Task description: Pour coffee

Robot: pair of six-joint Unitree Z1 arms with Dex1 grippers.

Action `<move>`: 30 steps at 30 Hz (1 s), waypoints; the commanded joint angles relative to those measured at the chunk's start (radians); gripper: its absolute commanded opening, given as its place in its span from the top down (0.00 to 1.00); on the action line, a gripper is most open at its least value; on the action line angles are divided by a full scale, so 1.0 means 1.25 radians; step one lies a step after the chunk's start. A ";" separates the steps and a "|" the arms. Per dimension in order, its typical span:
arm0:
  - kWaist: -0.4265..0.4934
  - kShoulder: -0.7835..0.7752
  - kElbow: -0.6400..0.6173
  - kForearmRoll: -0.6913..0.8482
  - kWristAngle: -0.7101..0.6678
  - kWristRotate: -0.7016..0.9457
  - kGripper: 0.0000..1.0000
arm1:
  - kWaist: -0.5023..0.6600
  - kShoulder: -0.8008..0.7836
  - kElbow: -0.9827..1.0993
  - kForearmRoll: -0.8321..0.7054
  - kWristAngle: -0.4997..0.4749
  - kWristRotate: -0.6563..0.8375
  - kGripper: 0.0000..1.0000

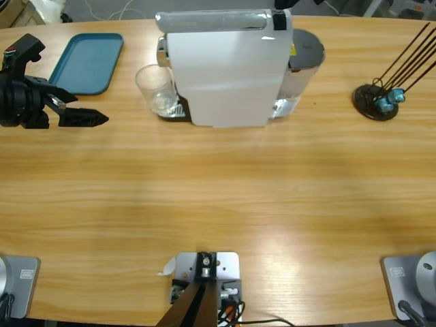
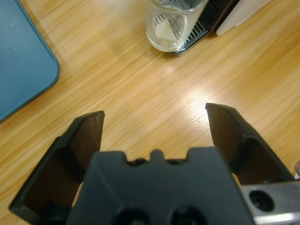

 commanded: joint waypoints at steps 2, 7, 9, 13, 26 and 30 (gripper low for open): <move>-0.005 0.030 0.026 -0.009 0.002 -0.001 0.06 | -0.010 0.037 0.034 -0.011 -0.010 -0.009 1.00; -0.005 0.030 0.026 -0.009 0.002 -0.001 0.06 | -0.010 0.041 0.043 -0.019 -0.008 -0.009 1.00; -0.005 0.030 0.026 -0.009 0.002 -0.001 0.06 | -0.010 0.043 0.047 -0.020 -0.006 -0.009 1.00; -0.004 0.030 0.026 -0.009 0.002 -0.001 0.06 | -0.010 0.039 0.064 -0.026 -0.003 -0.009 1.00; -0.005 0.029 0.026 -0.009 0.002 -0.001 0.06 | -0.001 0.017 0.135 -0.054 0.002 -0.004 1.00; -0.004 0.028 0.026 -0.009 0.002 -0.001 0.06 | -0.001 -0.002 0.159 -0.060 -0.001 -0.003 1.00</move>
